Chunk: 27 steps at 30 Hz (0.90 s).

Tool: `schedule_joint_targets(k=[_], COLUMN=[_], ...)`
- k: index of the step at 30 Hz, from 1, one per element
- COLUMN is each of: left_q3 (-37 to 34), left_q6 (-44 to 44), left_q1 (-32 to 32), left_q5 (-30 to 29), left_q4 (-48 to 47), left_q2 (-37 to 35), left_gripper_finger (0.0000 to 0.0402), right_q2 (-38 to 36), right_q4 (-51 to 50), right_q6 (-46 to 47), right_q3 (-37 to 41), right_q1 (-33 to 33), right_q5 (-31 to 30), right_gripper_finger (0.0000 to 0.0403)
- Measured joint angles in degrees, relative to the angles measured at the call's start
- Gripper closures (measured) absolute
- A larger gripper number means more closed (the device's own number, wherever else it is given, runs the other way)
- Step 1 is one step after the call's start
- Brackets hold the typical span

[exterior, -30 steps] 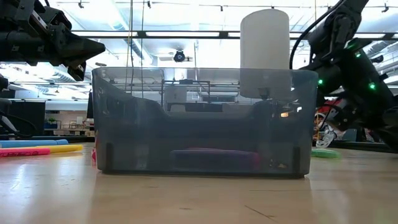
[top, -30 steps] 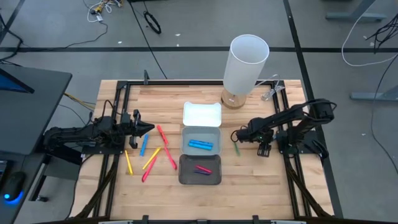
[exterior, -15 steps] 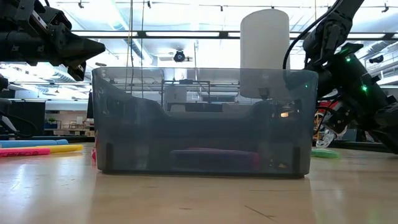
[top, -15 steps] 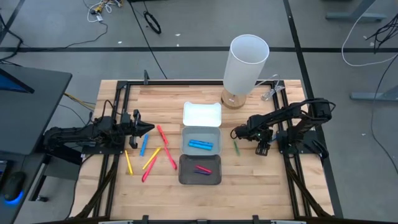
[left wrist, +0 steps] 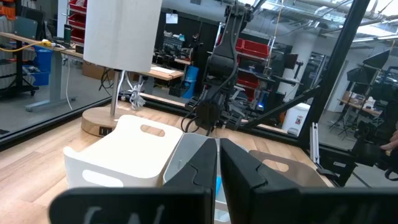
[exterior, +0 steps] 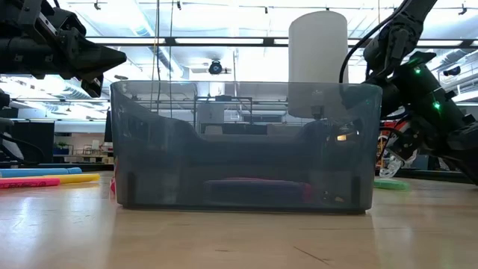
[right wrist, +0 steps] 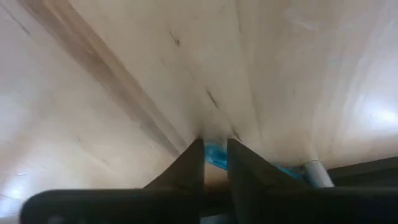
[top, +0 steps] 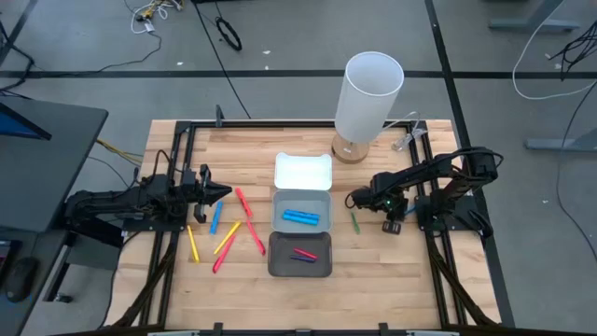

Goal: Pick & Place Markers
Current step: Put the blue pen into the black transparent bin

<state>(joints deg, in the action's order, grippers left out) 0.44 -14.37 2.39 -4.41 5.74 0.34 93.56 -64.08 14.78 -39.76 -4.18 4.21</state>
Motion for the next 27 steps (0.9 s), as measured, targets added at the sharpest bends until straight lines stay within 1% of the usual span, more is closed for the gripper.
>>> schedule_joint_targets(k=[2, 5, 15, 18, 24, 27], left_q3=[0.0, 0.0, 0.0, 0.0, 0.0, 0.0], left_q6=[0.0, 0.0, 0.0, 0.0, 0.0, 0.0], left_q1=[0.0, 0.0, 0.0, 0.0, 0.0, 0.0], left_q5=[0.0, 0.0, 0.0, 0.0, 0.0, 0.0], left_q4=[0.0, 0.0, 0.0, 0.0, 0.0, 0.0], left_q2=[0.0, 0.0, 0.0, 0.0, 0.0, 0.0], left_gripper_finger=[0.0378, 0.0378, 0.0378, 0.0378, 0.0378, 0.0378], right_q2=[0.0, 0.0, 0.0, 0.0, -0.1, -0.8], right_q4=[-0.1, 0.1, 2.4, 2.3, 2.4, 2.4], right_q6=[1.4, 4.3, 20.3, 28.5, 51.9, 57.8], right_q3=[-1.3, -3.9, -10.4, -12.3, -14.0, -14.0], right_q1=[0.4, 1.3, 3.3, 4.0, 4.2, 4.2], right_q5=[-0.9, -0.7, -0.1, -0.1, -0.2, -1.1], right_gripper_finger=[0.0347, 0.0349, 0.035, 0.035, 0.035, 0.0349])
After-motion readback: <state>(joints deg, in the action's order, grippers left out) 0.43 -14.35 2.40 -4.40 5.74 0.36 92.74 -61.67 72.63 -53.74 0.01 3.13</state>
